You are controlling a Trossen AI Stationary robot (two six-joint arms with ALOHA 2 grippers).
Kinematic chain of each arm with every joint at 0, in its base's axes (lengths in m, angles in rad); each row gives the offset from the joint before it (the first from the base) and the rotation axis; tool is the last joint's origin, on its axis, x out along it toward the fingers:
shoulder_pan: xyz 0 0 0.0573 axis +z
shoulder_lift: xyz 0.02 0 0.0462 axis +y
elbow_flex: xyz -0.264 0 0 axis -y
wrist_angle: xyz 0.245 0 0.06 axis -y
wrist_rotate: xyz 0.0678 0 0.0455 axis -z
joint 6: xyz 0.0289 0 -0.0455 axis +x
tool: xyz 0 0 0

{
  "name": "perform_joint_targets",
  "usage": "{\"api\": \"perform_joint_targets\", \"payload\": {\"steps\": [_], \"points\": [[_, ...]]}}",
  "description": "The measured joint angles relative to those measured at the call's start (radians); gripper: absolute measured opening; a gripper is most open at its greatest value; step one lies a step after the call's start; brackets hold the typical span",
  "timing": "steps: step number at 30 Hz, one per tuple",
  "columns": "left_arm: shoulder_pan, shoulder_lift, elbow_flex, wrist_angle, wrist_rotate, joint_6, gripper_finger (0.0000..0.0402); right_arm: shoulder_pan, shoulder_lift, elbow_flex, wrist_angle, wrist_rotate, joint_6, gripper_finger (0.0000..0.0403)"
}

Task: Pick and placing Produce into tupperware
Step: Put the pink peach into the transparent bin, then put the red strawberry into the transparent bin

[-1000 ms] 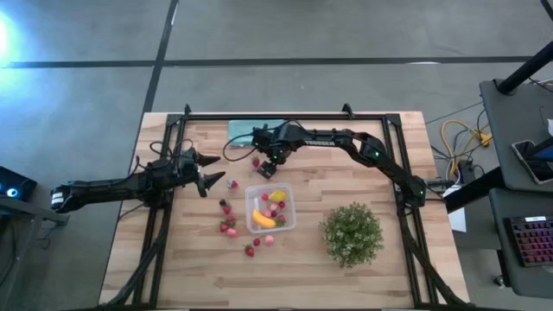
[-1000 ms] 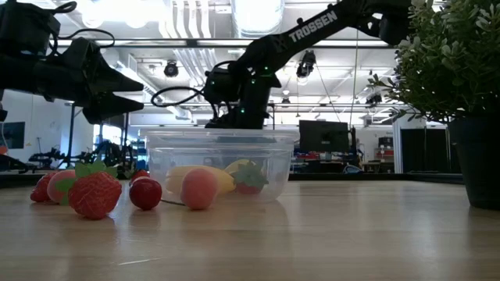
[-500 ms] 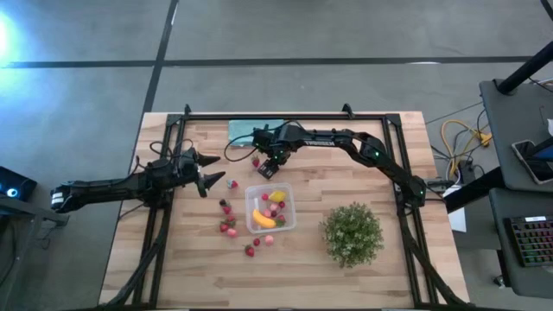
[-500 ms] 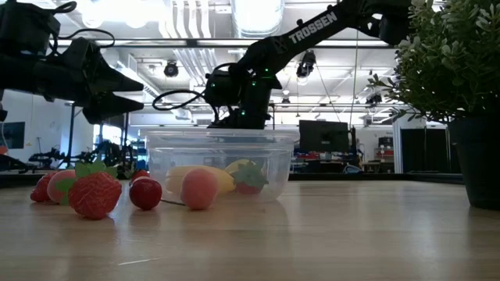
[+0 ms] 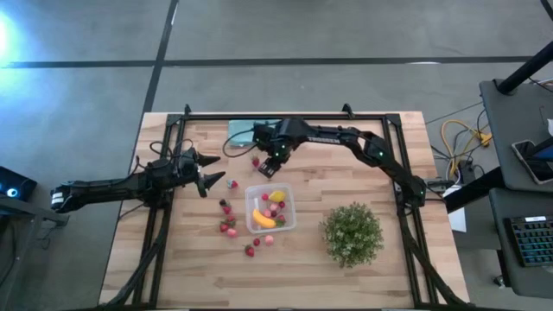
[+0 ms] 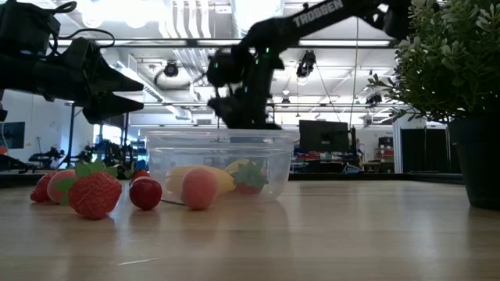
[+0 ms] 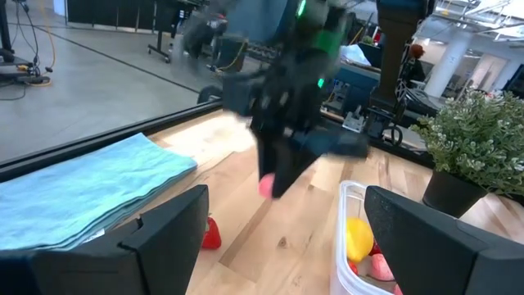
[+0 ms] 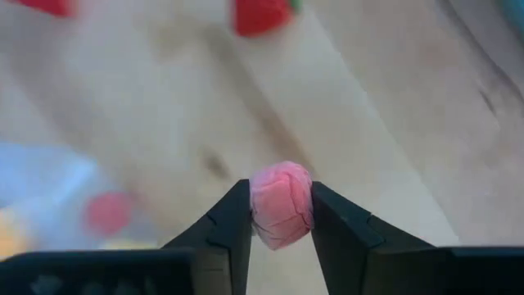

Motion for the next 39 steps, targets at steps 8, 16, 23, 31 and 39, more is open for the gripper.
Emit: {"api": "perform_joint_targets", "payload": {"steps": [8, 16, 23, 31, 39], "points": [[0.000, -0.001, 0.000, 0.000, 0.000, 0.000, 0.0314, 0.063, -0.085, 0.066, -0.008, -0.241, -0.073, 0.0105], [0.000, 0.000, 0.000, 0.000, 0.000, 0.000, 0.0314, 0.156, -0.072, 0.044, -0.011, -0.251, -0.130, 0.0137], [0.000, 0.000, 0.000, 0.000, 0.000, 0.000, 0.0314, 0.216, -0.057, 0.042, 0.036, -0.186, -0.160, 0.0200], [0.000, 0.000, 0.000, 0.000, 0.000, 0.000, 0.0314, 0.169, -0.062, 0.092, 0.090, -0.011, -0.102, 0.0260], [0.000, 0.000, 0.000, 0.000, 0.000, 0.000, 0.0314, 0.034, -0.028, 0.085, 0.305, -0.004, -0.143, 0.0259]]}}
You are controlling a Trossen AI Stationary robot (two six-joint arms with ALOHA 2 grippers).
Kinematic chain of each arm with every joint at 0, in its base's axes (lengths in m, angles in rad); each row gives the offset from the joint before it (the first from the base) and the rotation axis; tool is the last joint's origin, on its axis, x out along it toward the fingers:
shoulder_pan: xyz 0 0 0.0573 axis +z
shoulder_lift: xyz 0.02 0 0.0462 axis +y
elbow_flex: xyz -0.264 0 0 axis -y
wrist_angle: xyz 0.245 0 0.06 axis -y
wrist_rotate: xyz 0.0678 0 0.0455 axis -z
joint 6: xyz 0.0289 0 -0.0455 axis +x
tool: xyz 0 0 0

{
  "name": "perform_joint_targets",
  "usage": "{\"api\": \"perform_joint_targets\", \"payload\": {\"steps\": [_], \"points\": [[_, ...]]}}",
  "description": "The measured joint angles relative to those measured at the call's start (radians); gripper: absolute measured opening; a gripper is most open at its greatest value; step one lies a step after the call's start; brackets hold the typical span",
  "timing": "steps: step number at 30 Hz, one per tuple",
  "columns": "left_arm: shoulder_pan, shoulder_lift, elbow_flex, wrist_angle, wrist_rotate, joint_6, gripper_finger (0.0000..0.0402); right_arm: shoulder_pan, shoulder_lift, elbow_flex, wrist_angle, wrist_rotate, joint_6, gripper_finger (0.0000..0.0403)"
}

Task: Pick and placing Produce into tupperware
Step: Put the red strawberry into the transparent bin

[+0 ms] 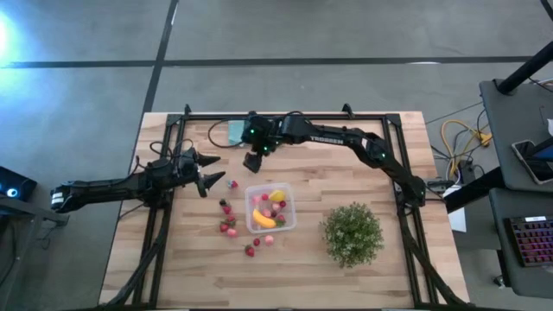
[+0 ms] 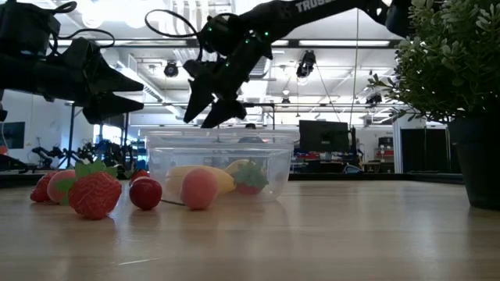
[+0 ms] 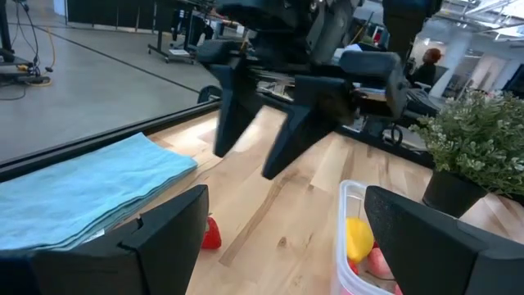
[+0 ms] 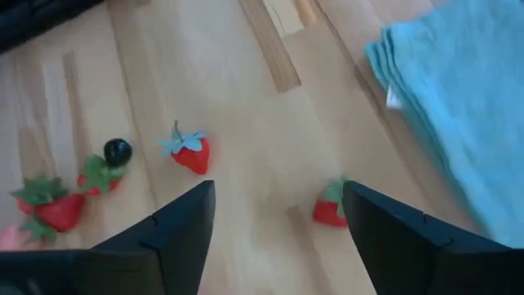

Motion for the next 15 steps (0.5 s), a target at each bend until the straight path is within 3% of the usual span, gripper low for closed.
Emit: {"api": "perform_joint_targets", "payload": {"steps": [8, 15], "points": [[0.000, 0.000, 0.000, 0.000, 0.000, 0.000, 0.0314, -0.019, 0.040, 0.000, -0.006, 0.033, -0.072, 0.0237], [0.000, -0.001, 0.000, 0.000, 0.000, 0.000, 0.0314, -0.022, 0.097, -0.011, -0.041, 0.075, -0.177, 0.0241]]}}
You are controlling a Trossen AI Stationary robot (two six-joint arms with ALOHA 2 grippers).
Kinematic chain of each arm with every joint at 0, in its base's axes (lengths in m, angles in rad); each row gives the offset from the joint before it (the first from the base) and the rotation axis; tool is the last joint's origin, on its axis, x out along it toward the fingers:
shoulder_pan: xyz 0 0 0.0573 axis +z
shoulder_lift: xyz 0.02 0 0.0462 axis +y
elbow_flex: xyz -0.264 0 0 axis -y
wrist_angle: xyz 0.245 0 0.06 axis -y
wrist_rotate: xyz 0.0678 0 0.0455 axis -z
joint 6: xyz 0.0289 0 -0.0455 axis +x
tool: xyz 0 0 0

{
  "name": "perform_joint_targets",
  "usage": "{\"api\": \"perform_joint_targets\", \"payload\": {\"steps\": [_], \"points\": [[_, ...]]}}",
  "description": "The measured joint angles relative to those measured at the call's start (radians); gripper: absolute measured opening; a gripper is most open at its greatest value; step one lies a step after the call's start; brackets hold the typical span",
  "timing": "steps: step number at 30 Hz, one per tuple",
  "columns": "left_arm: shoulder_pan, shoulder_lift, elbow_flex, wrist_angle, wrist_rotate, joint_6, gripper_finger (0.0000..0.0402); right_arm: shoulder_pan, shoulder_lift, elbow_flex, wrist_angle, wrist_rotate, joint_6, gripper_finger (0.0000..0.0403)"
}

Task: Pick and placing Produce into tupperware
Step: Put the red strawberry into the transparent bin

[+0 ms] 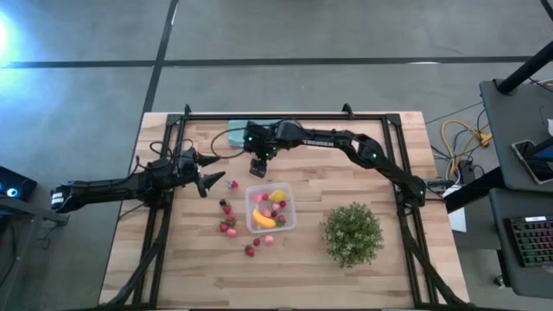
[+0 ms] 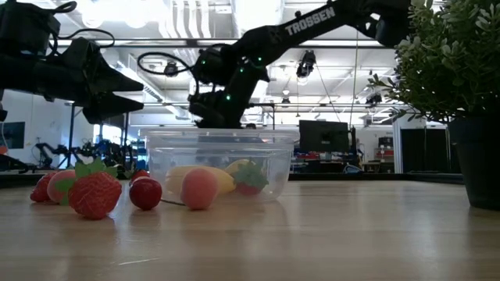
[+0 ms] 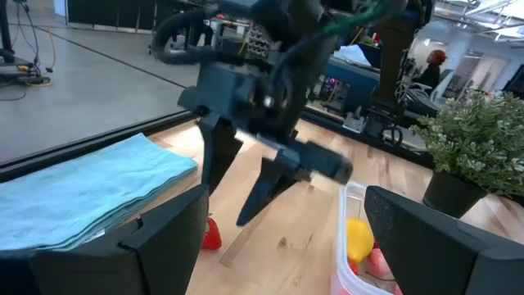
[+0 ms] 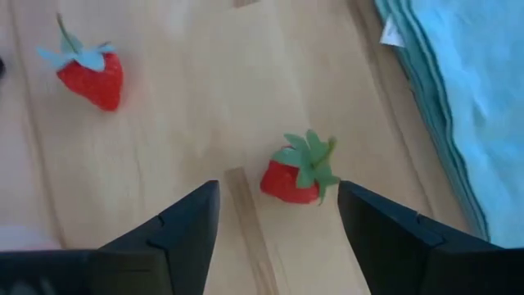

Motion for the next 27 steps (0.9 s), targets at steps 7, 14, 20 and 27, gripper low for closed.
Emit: {"api": "perform_joint_targets", "payload": {"steps": [7, 14, 20, 27], "points": [[0.000, 0.001, 0.000, 0.000, 0.000, 0.000, 0.0314, -0.001, 0.037, -0.002, 0.011, 0.000, -0.094, 0.0238], [0.000, 0.001, 0.000, 0.000, 0.000, 0.000, 0.0314, -0.007, 0.040, -0.006, 0.032, 0.051, -0.107, 0.0238], [0.000, 0.001, 0.000, 0.000, 0.000, 0.000, 0.0314, -0.009, 0.039, -0.017, 0.071, 0.057, -0.109, 0.0239], [0.000, 0.001, 0.000, 0.000, 0.000, 0.000, 0.0314, -0.008, 0.039, -0.050, 0.119, 0.060, -0.114, 0.0237]]}}
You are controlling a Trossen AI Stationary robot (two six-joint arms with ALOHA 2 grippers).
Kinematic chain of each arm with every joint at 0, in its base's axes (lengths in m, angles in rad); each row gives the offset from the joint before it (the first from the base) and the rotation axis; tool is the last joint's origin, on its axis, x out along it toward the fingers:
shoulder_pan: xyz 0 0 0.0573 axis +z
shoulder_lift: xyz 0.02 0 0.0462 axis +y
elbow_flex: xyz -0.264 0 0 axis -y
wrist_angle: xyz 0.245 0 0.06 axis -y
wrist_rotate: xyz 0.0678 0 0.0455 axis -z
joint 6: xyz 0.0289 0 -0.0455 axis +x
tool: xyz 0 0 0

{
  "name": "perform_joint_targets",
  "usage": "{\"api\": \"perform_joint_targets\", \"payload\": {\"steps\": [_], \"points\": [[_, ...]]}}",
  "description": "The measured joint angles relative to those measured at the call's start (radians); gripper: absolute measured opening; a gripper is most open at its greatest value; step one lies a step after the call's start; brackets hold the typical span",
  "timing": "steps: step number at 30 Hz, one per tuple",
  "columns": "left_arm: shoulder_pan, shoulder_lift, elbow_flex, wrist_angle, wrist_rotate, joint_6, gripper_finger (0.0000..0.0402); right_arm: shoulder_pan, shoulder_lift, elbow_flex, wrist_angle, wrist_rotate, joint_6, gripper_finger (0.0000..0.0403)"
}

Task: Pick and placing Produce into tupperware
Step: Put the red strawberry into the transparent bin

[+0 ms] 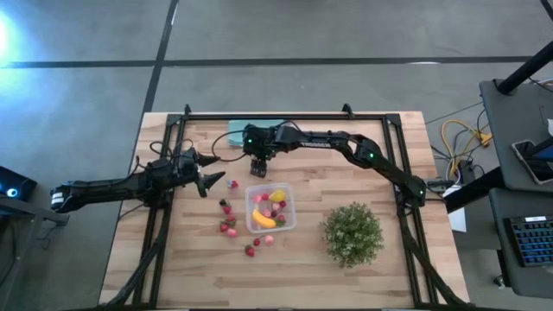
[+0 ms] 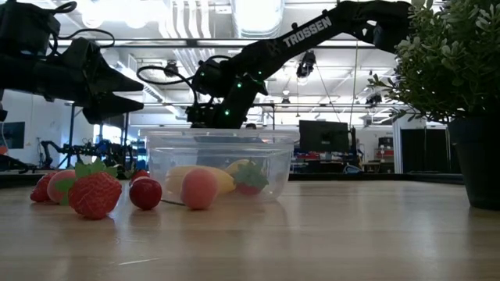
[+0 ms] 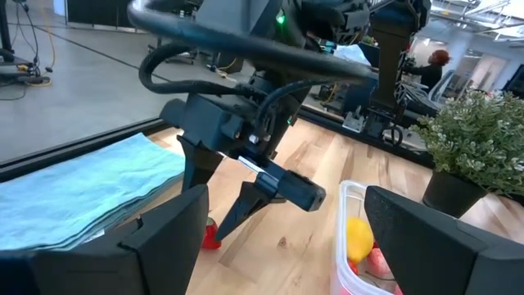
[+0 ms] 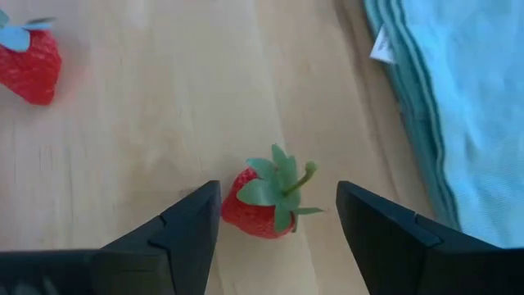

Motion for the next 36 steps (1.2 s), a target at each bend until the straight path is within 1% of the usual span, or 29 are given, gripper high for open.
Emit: {"api": "perform_joint_targets", "payload": {"steps": [4, 11, 16, 22, 26, 29, 36], "points": [[0.000, 0.000, 0.000, 0.000, 0.000, 0.000, 0.0314, 0.000, 0.000, 0.000, 0.002, 0.003, 0.010, 0.0236], [0.000, 0.000, 0.000, 0.000, 0.000, 0.000, 0.0314, 0.000, 0.000, -0.007, 0.000, 0.001, 0.140, 0.0222], [0.000, 0.000, 0.000, 0.000, 0.000, 0.000, 0.0314, 0.000, 0.000, -0.016, -0.001, 0.000, 0.164, 0.0211], [0.000, 0.000, 0.000, 0.000, 0.000, 0.000, 0.0314, 0.002, 0.000, -0.013, 0.006, 0.000, 0.210, 0.0209], [0.000, 0.000, 0.000, 0.000, 0.000, 0.000, 0.0314, 0.002, 0.000, -0.012, 0.006, 0.001, 0.210, 0.0204], [0.000, 0.000, 0.000, 0.000, 0.000, 0.000, 0.0314, 0.002, 0.000, -0.012, 0.006, 0.002, 0.209, 0.0192], [0.000, -0.001, 0.000, 0.000, 0.000, 0.000, 0.0314, 0.002, 0.000, -0.011, 0.003, 0.002, 0.200, 0.0150]]}}
